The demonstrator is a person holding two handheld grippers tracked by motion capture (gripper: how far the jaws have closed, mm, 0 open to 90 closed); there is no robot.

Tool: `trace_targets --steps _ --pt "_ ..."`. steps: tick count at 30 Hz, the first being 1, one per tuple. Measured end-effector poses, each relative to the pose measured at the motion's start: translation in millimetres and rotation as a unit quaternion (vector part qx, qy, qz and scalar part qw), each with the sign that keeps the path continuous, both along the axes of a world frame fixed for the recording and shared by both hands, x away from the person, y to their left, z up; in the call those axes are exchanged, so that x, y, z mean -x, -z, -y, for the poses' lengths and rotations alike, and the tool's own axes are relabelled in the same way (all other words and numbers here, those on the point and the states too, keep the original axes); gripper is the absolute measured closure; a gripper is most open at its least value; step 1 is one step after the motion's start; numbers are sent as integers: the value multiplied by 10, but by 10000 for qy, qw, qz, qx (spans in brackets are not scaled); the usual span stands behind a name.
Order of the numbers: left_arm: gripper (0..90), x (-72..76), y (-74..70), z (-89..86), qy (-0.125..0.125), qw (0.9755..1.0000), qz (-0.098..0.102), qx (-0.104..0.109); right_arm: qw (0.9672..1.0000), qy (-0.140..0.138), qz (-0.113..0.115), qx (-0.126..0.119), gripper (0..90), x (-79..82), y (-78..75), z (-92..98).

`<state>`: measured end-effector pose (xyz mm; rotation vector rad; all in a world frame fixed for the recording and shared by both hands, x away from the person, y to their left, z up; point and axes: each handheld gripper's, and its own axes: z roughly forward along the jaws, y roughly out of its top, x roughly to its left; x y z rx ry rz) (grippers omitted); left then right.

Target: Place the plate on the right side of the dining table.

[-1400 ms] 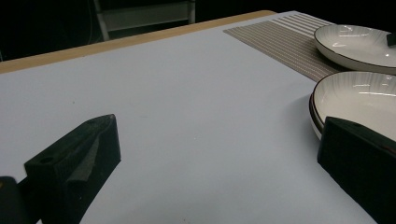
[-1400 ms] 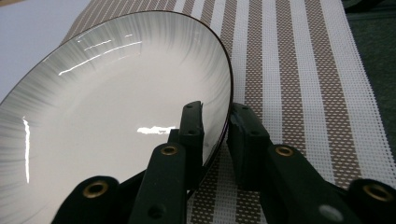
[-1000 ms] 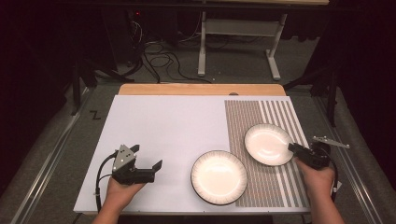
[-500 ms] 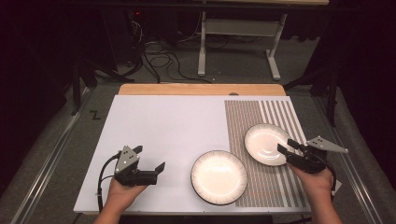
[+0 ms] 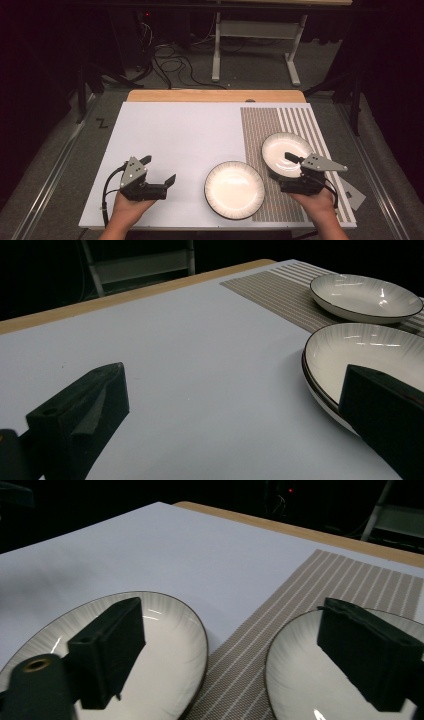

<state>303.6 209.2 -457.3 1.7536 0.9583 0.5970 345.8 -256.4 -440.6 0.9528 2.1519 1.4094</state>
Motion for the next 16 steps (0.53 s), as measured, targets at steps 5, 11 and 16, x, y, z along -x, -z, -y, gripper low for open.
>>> trace_targets --steps 5,11,16 --pt "3 14 -21 -23 -39 10000 55 50 9999 -131 -61 52 0 72 21 -161" --pt "2 1 -7 -29 -10 10000 9 21 9995 -295 73 121 0 140 32 -203" --pt "2 -2 -1 -23 -8 10000 -8 5 9996 -251 131 42 0 125 23 -164"
